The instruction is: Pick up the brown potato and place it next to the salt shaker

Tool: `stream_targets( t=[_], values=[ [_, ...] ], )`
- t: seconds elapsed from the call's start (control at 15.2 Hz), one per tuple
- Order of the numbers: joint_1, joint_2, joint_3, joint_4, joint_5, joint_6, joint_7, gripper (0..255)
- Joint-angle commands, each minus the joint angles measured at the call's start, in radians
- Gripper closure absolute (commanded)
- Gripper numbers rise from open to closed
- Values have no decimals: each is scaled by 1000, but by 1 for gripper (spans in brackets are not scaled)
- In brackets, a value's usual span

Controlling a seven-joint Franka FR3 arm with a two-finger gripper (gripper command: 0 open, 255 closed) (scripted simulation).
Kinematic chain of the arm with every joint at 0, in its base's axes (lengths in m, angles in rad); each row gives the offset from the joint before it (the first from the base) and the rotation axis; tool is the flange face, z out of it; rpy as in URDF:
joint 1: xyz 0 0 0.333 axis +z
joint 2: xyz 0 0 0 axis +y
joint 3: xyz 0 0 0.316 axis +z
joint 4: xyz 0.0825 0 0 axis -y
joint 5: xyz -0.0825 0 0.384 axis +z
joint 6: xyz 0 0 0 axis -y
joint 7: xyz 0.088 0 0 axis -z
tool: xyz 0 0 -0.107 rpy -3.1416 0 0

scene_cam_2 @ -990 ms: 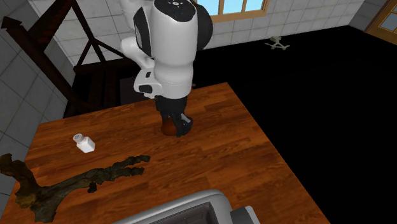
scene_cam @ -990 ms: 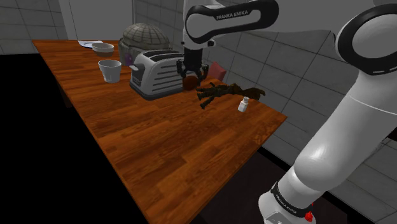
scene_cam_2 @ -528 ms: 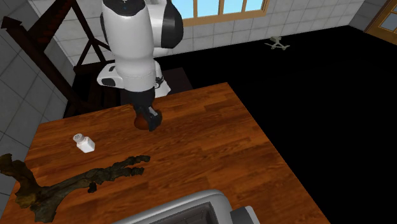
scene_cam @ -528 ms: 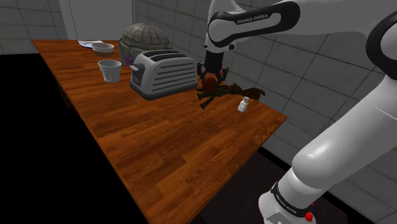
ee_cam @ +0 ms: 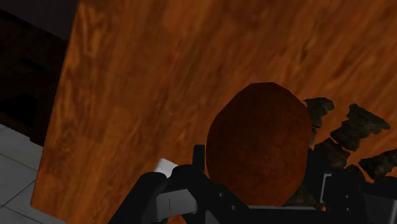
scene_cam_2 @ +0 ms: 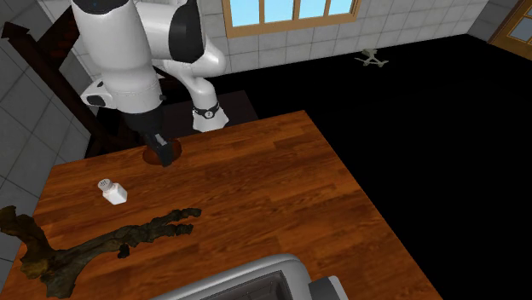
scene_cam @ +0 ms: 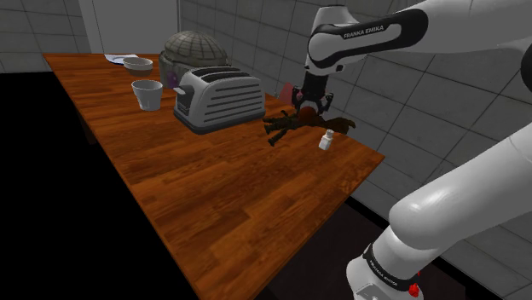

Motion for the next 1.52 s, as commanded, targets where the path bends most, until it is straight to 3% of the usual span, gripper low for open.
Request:
stream_targets(
  t=[0.0,0.92,1.45],
  values=[
    [-20,-28,-32,-34,-5,12,-49,255],
    [-161,-90,-265,-100,-72,63,-383,255],
    [-163,-57,-272,-179,-80,175,-370,255]
  ],
)
